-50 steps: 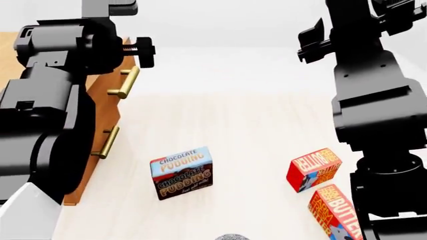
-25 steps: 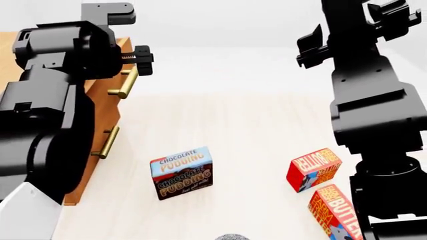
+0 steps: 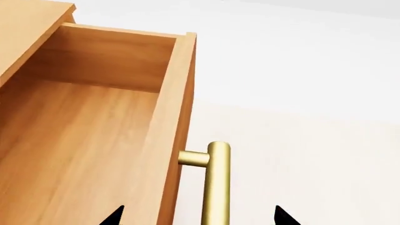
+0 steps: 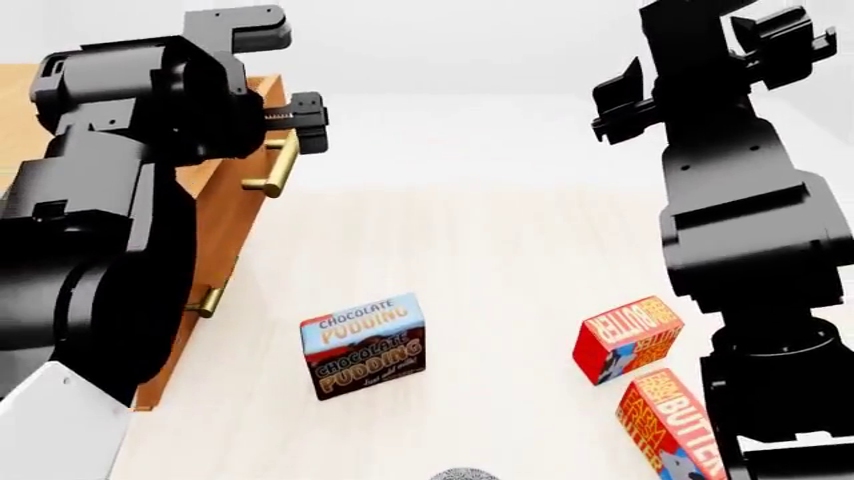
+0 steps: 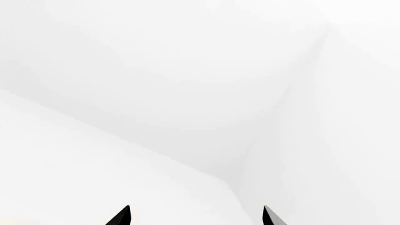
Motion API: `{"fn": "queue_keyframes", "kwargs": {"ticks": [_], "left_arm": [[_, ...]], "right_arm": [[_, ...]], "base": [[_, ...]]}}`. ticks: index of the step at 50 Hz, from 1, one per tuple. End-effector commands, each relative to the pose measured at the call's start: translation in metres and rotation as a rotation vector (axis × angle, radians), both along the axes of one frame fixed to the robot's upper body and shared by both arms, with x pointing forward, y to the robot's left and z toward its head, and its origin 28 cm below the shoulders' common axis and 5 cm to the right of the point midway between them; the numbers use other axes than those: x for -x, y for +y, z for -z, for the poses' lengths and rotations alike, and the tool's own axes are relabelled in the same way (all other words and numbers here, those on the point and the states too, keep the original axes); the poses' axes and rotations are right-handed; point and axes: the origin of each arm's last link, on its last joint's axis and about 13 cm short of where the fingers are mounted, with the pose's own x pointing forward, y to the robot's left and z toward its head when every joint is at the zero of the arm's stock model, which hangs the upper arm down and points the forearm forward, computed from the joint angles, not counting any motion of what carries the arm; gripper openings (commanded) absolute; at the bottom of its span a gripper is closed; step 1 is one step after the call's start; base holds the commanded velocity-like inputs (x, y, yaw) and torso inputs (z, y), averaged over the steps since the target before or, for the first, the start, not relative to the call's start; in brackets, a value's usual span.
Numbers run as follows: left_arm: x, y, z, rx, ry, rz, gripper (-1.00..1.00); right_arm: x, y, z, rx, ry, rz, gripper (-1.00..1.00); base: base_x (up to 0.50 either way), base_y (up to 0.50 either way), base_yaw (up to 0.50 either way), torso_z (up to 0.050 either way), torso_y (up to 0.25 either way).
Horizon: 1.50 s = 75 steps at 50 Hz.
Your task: Put the bowl in the top drawer of the cabinet.
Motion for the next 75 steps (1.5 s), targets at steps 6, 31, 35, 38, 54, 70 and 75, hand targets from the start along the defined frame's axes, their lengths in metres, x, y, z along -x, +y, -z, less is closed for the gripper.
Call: {"fn": "queue_keyframes", "kwargs": {"ticks": [6, 31, 35, 38, 54, 70, 75], "left_arm": [[-0.006, -0.030, 0.044, 0.112, 0.022, 0.108, 1.00], [-0.002, -0.055, 0.034, 0.205, 0.024, 0.239, 1.00], [-0.001, -0.057, 0.027, 0.258, 0.017, 0.266, 1.00], [-0.001, -0.058, 0.020, 0.299, 0.010, 0.291, 1.00], [0.005, -0.067, -0.002, 0.436, -0.015, 0.417, 1.00], [0.043, -0.077, -0.036, 0.382, -0.152, 0.505, 1.00], [0.050, -0.072, -0.049, 0.340, -0.224, 0.479, 1.00]], "right_arm": [[0.002, -0.002, 0.002, -0.001, 0.008, -0.007, 1.00], [0.007, -0.003, 0.004, 0.001, 0.022, -0.018, 1.00], [0.007, -0.005, 0.006, 0.001, 0.026, -0.017, 1.00], [0.006, -0.005, 0.007, 0.001, 0.028, -0.016, 1.00], [0.007, -0.007, 0.009, 0.003, 0.038, -0.018, 1.00], [0.009, -0.010, 0.010, 0.002, 0.043, -0.015, 1.00], [0.009, -0.010, 0.011, 0.003, 0.046, -0.013, 1.00]], "base": [[0.00, 0.00, 0.00, 0.000, 0.000], [0.00, 0.00, 0.00, 0.000, 0.000], [0.00, 0.00, 0.00, 0.000, 0.000], [0.00, 0.00, 0.00, 0.000, 0.000], [0.00, 0.00, 0.00, 0.000, 0.000], [0.00, 0.00, 0.00, 0.000, 0.003], [0.00, 0.00, 0.00, 0.000, 0.004]]}}
